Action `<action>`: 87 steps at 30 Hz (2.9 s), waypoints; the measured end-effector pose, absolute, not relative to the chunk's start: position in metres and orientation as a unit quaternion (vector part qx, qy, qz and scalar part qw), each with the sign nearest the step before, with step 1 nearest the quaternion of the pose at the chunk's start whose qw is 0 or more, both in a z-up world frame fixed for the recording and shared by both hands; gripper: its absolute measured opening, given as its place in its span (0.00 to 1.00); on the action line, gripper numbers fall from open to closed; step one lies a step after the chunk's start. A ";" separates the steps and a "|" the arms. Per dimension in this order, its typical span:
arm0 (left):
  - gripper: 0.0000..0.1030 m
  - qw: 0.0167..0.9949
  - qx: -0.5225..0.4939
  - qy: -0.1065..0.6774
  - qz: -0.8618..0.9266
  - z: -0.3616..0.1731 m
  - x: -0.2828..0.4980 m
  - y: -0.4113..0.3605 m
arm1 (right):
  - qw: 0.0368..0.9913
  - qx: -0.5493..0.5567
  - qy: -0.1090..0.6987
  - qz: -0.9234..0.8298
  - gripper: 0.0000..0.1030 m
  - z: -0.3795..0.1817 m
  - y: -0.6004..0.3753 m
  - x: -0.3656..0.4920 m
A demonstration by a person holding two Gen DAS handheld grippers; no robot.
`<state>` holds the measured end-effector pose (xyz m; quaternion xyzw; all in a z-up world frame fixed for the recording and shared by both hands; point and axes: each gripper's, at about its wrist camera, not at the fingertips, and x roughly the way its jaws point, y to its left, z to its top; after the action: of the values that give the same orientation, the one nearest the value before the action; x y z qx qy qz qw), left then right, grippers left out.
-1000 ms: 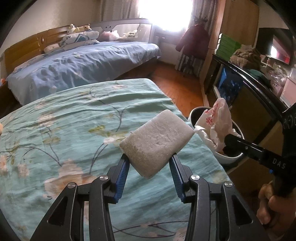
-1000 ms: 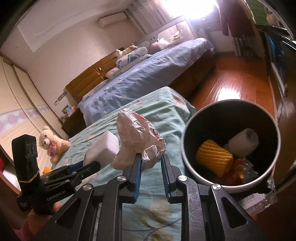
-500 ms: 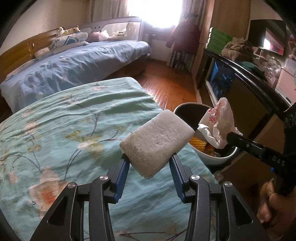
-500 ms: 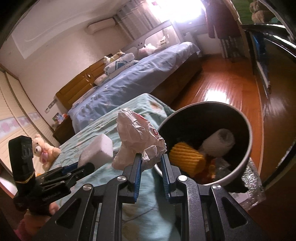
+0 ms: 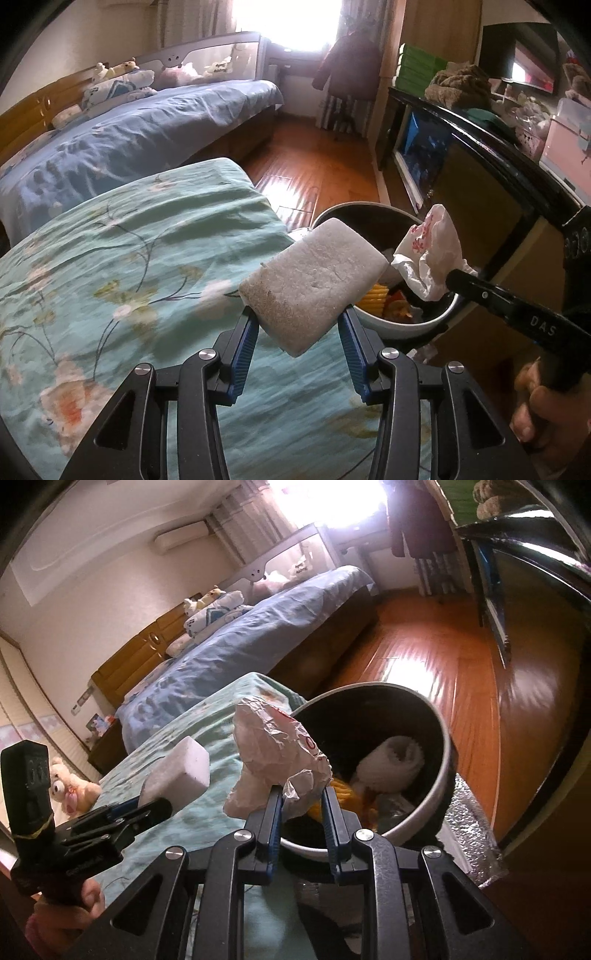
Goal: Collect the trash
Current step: 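Carry the sponge block and tissues over the black bin with both tools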
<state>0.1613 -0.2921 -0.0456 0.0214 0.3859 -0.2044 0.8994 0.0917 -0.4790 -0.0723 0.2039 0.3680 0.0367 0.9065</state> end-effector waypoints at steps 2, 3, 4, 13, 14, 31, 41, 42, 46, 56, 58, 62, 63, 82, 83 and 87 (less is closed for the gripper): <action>0.42 0.899 0.024 0.386 -0.205 -0.046 0.163 -0.296 | 0.907 0.204 0.368 0.033 0.20 -0.073 -0.482 0.092; 0.42 0.899 0.025 0.387 -0.205 -0.046 0.164 -0.298 | 0.907 0.204 0.367 0.031 0.20 -0.073 -0.483 0.091; 0.42 0.899 0.026 0.387 -0.206 -0.046 0.165 -0.300 | 0.907 0.205 0.367 0.030 0.20 -0.073 -0.484 0.092; 0.42 0.898 0.041 0.383 -0.212 -0.048 0.170 -0.316 | 0.907 0.206 0.367 0.024 0.20 -0.073 -0.490 0.093; 0.42 0.898 0.041 0.383 -0.213 -0.048 0.170 -0.316 | 0.907 0.206 0.367 0.023 0.20 -0.073 -0.491 0.094; 0.42 0.894 0.049 0.388 -0.221 -0.053 0.183 -0.333 | 0.907 0.203 0.368 0.010 0.20 -0.073 -0.500 0.102; 0.43 0.892 0.053 0.391 -0.222 -0.056 0.187 -0.338 | 0.907 0.201 0.371 0.004 0.20 -0.074 -0.506 0.107; 0.43 0.892 0.053 0.391 -0.222 -0.056 0.187 -0.338 | 0.907 0.200 0.371 0.003 0.20 -0.074 -0.507 0.107; 0.43 0.890 0.053 0.394 -0.223 -0.057 0.189 -0.341 | 0.906 0.199 0.374 0.001 0.20 -0.075 -0.508 0.110; 0.43 0.888 0.057 0.398 -0.224 -0.057 0.196 -0.349 | 0.903 0.195 0.383 -0.005 0.20 -0.075 -0.514 0.119; 0.43 0.888 0.059 0.399 -0.224 -0.057 0.197 -0.349 | 0.903 0.190 0.386 -0.006 0.20 -0.076 -0.515 0.122; 0.43 0.887 0.060 0.400 -0.222 -0.057 0.198 -0.352 | 0.902 0.187 0.390 -0.008 0.20 -0.078 -0.518 0.124; 0.43 0.887 0.060 0.401 -0.221 -0.058 0.198 -0.352 | 0.901 0.186 0.391 -0.009 0.20 -0.078 -0.518 0.125; 0.44 0.886 0.061 0.406 -0.217 -0.057 0.202 -0.358 | 0.901 0.184 0.393 -0.010 0.20 -0.080 -0.522 0.129; 0.44 0.886 0.061 0.406 -0.217 -0.057 0.202 -0.359 | 0.901 0.184 0.393 -0.009 0.20 -0.080 -0.523 0.129; 0.44 0.885 0.061 0.406 -0.218 -0.057 0.203 -0.359 | 0.901 0.183 0.394 -0.010 0.20 -0.080 -0.524 0.130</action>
<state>0.2033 -0.3593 -0.0573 0.0612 0.4060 -0.2176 0.8855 0.1301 -0.5236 -0.0802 0.1833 0.3935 -0.0095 0.9008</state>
